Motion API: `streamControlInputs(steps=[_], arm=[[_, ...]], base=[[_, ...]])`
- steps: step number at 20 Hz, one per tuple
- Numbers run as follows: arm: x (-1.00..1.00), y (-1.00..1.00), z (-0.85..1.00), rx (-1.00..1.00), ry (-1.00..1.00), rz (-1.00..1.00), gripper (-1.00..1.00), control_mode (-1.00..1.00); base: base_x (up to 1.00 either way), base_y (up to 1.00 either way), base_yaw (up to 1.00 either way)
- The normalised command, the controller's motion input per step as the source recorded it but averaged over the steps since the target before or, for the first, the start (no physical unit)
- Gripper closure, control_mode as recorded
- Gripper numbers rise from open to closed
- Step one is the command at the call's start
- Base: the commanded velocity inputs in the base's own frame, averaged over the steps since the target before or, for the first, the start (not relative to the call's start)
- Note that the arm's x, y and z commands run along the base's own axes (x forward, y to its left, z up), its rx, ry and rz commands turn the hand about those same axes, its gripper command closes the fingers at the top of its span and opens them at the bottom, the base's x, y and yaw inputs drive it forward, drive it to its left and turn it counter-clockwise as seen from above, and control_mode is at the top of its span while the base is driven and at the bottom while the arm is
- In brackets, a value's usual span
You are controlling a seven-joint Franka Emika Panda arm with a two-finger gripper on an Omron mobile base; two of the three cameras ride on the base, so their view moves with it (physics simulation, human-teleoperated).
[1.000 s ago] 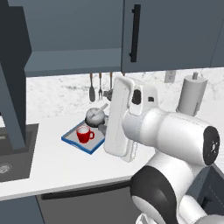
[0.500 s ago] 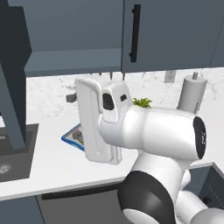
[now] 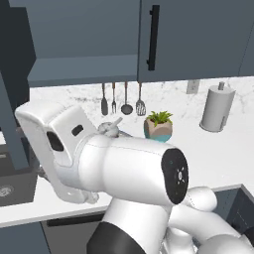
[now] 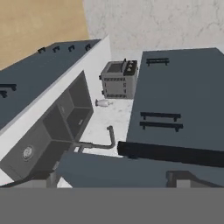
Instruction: Pick the kettle from the counter and place it on the tray. Then pick the mug from the cabinet and place it on the tray. Then close the cabinet doors.
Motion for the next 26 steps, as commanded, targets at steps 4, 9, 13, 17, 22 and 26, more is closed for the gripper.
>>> streamControlInputs(steps=[4,9,13,17,22,26], arm=[[-0.27,0.66,0.02,-0.07,-0.03,0.07,-1.0,-1.0],[-0.04,0.62,0.01,-0.05,-0.02,0.01,-1.0,-1.0],[0.25,0.42,-0.01,-0.05,-0.11,-0.01,-1.0,-1.0],[0.29,0.1,-0.07,-0.04,-0.05,-0.08,-1.0,-1.0],[0.18,0.03,-0.07,0.0,0.0,-0.14,-1.0,-1.0],[0.36,-0.04,-0.1,0.0,0.0,-0.14,-1.0,-1.0]], base=[[0.0,0.0,0.0],[0.0,0.0,0.0],[0.0,0.0,0.0],[0.0,0.0,0.0],[0.0,0.0,0.0],[0.0,0.0,0.0]])
